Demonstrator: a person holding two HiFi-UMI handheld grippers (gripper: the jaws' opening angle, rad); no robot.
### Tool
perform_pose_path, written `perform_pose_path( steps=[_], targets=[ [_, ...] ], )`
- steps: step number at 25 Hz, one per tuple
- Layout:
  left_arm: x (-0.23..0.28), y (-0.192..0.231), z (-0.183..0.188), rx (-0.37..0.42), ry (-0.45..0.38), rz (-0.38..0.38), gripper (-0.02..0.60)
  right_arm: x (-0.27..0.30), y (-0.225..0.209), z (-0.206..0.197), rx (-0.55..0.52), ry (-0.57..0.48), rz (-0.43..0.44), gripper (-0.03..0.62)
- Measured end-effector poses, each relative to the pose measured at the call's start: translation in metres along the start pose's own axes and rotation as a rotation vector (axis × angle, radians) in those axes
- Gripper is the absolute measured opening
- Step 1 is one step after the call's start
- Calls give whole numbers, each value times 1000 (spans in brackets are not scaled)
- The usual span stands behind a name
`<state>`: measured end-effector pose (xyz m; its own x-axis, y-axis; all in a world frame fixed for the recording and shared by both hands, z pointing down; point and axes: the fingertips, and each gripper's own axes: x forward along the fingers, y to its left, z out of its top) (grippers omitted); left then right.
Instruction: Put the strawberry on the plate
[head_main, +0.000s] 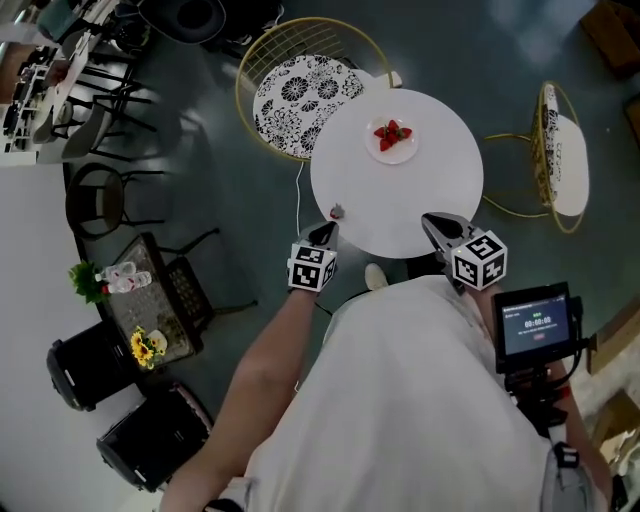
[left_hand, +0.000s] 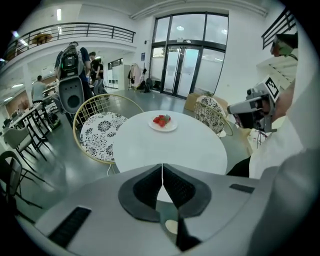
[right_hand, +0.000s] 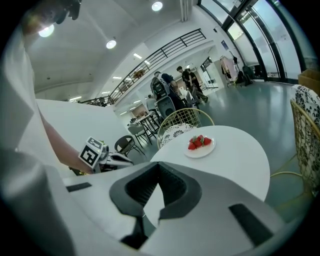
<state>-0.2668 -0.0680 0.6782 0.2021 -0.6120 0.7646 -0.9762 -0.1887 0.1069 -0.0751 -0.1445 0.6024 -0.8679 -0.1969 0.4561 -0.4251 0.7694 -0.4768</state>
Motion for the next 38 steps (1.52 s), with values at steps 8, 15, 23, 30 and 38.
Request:
perform_pose_path(
  steps=[8, 15, 23, 30, 38],
  targets=[
    [45, 16, -1, 72, 141, 11, 8, 21, -44, 10, 35, 33, 28, 5],
    [63, 23, -11, 154, 225, -14, 63, 17, -57, 9, 55, 47, 10, 5],
    [75, 27, -23, 219, 330, -33, 141, 10, -64, 5, 72, 62, -9, 5],
    [87, 31, -29, 289, 400, -40, 179, 4, -72, 7, 77, 60, -31, 5],
    [92, 31, -30, 316, 439, -50, 178, 1, -77, 6, 85, 56, -49, 5]
  ],
)
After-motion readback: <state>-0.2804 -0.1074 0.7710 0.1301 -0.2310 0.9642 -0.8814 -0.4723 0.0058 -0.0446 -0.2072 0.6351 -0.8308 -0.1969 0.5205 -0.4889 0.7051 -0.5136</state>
